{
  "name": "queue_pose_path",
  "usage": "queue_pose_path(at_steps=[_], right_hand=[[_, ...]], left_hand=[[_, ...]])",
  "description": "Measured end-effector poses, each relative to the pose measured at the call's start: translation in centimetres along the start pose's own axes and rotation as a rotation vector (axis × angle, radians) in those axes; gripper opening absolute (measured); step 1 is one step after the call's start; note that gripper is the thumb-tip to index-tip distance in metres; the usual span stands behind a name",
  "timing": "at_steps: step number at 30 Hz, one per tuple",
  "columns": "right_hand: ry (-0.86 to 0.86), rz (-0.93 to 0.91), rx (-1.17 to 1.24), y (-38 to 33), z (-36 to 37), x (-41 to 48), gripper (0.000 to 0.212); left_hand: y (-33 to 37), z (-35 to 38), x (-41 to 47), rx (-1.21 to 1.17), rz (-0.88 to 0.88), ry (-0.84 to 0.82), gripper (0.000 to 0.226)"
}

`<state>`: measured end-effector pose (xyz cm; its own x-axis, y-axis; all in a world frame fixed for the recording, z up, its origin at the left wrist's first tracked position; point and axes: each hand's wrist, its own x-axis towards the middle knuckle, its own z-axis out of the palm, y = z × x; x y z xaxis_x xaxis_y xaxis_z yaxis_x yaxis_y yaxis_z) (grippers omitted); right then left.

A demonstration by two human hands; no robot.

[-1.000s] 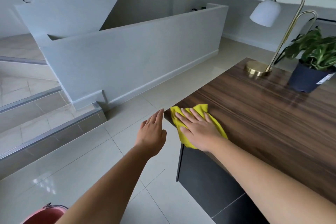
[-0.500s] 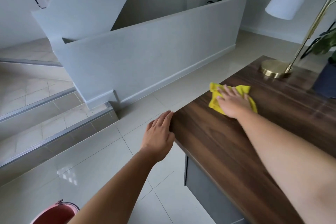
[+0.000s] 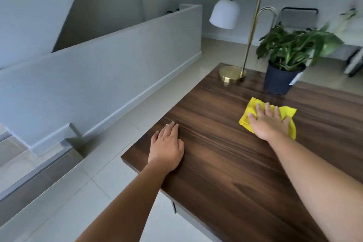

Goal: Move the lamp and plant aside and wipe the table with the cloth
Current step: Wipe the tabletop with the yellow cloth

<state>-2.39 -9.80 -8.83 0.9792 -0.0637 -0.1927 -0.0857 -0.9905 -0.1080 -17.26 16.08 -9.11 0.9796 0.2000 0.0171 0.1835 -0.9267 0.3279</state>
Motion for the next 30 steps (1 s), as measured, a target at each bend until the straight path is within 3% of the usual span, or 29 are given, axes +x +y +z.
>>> queue_pose_path(at_steps=[3,7,9,11,13,16,19,22,24,26,30], right_hand=[[0.005,-0.118,-0.022,-4.6,1.3,-5.0,0.064],[0.020,-0.469,-0.048,-10.4,4.3,-14.7,0.065],[0.020,-0.592,-0.041,-10.3,5.0,-18.4,0.073],[0.025,-0.580,-0.028,-7.8,5.2,-19.9,0.070],[0.084,-0.433,-0.036,-3.3,5.1,-20.0,0.072],[0.119,-0.077,-0.086,5.8,4.5,-19.9,0.092],[0.065,0.291,0.011,13.7,3.6,-22.1,0.059],[0.097,0.526,0.084,15.0,3.6,-24.4,0.058],[0.102,0.571,0.106,12.1,3.7,-24.4,0.061],[0.084,0.463,0.085,7.0,4.2,-24.3,0.063],[0.087,-0.032,0.007,-3.8,6.4,-26.0,0.065]], left_hand=[[-0.2,0.0,0.0,-0.023,0.015,0.008,0.052],[-0.7,-0.3,0.3,-0.053,0.010,0.017,0.051],[-0.8,-0.4,0.6,-0.085,0.007,0.032,0.053],[-0.8,-0.5,0.7,-0.097,0.018,0.039,0.054],[-0.8,-0.3,0.6,-0.089,0.034,0.034,0.055],[-0.7,-0.4,0.3,-0.078,0.042,0.019,0.055],[-0.7,-0.5,0.2,-0.075,0.056,0.004,0.054],[-0.7,-0.4,-0.1,-0.076,0.083,-0.011,0.054],[-0.7,-0.4,-0.3,-0.064,0.093,-0.019,0.053],[-0.5,-0.5,-0.3,-0.052,0.102,-0.029,0.053],[2.0,-0.6,-0.7,-0.083,0.094,-0.078,0.054]])
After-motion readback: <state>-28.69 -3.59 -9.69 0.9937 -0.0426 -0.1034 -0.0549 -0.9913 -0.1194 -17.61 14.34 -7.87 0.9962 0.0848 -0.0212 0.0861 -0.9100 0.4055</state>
